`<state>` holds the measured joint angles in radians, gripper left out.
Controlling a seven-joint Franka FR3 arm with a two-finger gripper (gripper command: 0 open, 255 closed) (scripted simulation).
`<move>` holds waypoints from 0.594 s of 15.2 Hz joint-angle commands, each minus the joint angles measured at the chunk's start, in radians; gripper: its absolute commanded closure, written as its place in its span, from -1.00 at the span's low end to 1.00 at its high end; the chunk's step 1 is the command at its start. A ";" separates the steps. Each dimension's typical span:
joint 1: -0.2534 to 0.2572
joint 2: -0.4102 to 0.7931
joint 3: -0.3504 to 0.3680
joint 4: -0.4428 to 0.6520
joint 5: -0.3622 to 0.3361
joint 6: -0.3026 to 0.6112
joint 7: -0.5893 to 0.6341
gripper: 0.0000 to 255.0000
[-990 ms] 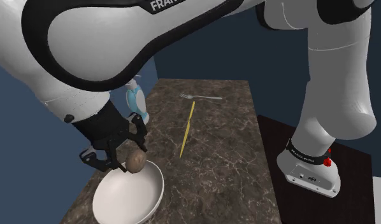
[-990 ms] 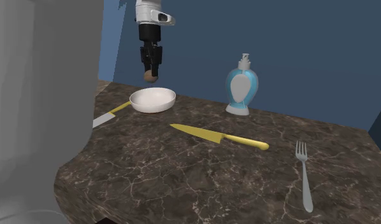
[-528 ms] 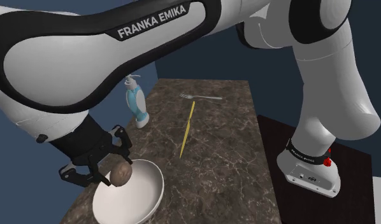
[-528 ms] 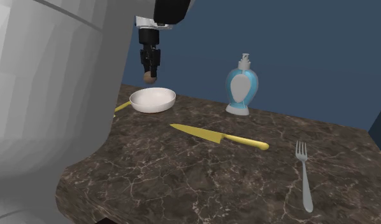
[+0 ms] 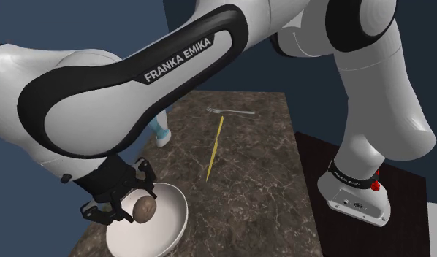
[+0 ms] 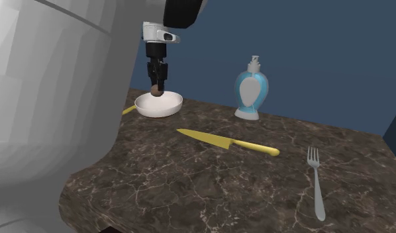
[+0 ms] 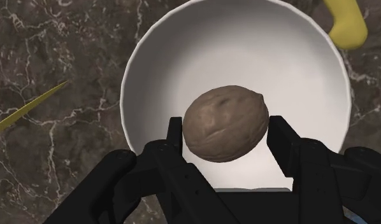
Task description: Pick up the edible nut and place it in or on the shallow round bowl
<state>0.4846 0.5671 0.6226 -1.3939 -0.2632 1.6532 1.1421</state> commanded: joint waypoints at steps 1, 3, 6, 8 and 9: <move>-0.002 0.006 -0.002 -0.021 -0.004 0.026 0.002 1.00; -0.003 0.013 -0.005 -0.042 -0.008 0.052 0.004 1.00; -0.004 0.013 -0.005 -0.042 -0.008 0.052 0.004 1.00; -0.004 0.013 -0.005 -0.042 -0.008 0.052 0.004 1.00; -0.004 0.013 -0.005 -0.042 -0.008 0.052 0.004 1.00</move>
<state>0.4811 0.5805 0.6173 -1.4352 -0.2715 1.7052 1.1464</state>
